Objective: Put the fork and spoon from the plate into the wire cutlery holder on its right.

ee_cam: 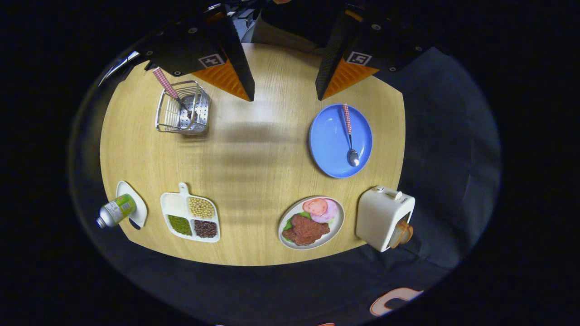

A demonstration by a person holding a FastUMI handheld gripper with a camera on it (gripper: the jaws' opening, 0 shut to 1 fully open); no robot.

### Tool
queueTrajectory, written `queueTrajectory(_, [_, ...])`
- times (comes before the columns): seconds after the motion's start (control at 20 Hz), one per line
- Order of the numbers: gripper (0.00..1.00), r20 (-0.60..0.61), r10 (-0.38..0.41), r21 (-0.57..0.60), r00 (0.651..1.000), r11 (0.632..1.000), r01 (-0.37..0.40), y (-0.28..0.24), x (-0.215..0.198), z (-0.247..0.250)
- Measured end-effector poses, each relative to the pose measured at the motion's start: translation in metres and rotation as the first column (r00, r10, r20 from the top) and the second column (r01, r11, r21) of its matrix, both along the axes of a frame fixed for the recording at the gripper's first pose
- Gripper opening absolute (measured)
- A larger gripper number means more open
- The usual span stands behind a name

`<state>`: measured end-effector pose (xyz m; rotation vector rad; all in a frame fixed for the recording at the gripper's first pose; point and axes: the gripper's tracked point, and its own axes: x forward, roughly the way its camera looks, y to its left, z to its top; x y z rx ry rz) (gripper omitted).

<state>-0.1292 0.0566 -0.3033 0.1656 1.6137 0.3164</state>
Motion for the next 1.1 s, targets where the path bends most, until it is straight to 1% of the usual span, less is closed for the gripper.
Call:
queueTrajectory(0.25, [0.83,0.015,0.105,0.033,0.994,0.994,-0.106,0.068,-0.005,-0.017])
queueTrajectory(0.4, [0.84,0.000,0.169,0.036,0.986,0.985,-0.169,0.103,-0.014,-0.032])
queueTrajectory(0.6, [0.83,-0.031,0.226,0.046,0.974,0.973,-0.225,0.145,-0.029,-0.052])
queueTrajectory(0.7, [0.81,-0.048,0.248,0.033,0.967,0.968,-0.247,0.157,-0.036,-0.066])
queueTrajectory(0.85, [0.76,-0.059,0.277,0.000,0.959,0.961,-0.277,0.171,-0.042,-0.086])
queueTrajectory(1.1, [0.62,-0.070,0.321,-0.071,0.944,0.943,-0.326,0.176,-0.048,-0.113])
